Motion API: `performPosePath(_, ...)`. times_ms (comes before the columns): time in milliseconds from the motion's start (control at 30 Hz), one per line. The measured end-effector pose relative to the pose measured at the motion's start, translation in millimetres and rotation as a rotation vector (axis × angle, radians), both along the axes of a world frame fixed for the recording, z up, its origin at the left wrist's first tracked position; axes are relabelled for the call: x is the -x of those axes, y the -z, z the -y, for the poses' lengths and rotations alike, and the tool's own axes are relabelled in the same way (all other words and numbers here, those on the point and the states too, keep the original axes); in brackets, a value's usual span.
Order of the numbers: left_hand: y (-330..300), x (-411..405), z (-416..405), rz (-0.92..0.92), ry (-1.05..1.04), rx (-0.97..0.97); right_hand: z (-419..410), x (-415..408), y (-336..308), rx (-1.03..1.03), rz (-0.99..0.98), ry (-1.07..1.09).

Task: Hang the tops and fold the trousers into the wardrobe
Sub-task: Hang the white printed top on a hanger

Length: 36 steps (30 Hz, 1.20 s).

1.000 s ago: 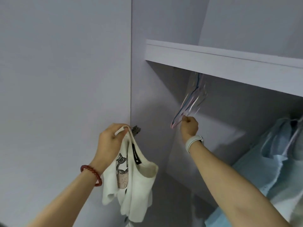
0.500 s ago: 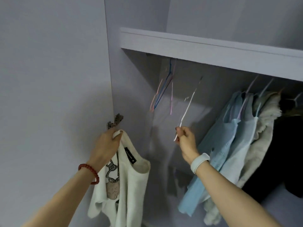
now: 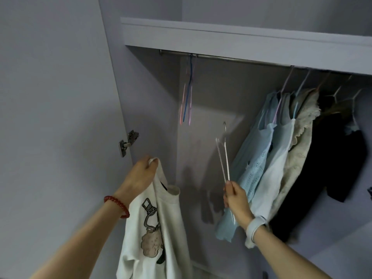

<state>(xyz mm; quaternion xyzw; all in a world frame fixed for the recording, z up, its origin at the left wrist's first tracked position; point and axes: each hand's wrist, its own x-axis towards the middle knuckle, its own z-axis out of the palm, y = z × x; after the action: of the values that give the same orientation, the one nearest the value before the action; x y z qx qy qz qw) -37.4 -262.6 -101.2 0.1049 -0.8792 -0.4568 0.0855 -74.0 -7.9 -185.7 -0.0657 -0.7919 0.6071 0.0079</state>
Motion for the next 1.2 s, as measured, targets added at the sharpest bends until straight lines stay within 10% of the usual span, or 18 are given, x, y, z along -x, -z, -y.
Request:
performPosePath(267,6.9,4.4,-2.0,-0.059,0.089,-0.031,0.6,17.6,-15.7,0.054,-0.020,-0.076)
performPosePath(433,10.1,8.8,1.8,-0.065,0.094,-0.089,9.6,5.7,-14.6,-0.283,-0.119,0.127)
performPosePath(667,9.2,16.7,12.0,-0.148,0.068,-0.069,25.7,-2.9,-24.7,0.128,-0.219,0.013)
performPosePath(833,8.9,14.6,18.9,-0.132,0.111,0.013,36.9,-1.7,-23.7,-0.015,-0.128,0.057)
performPosePath(1200,12.3,-4.5,23.5,-0.053,0.127,0.151,72.8,25.5,-95.3,0.978,-0.050,0.108)
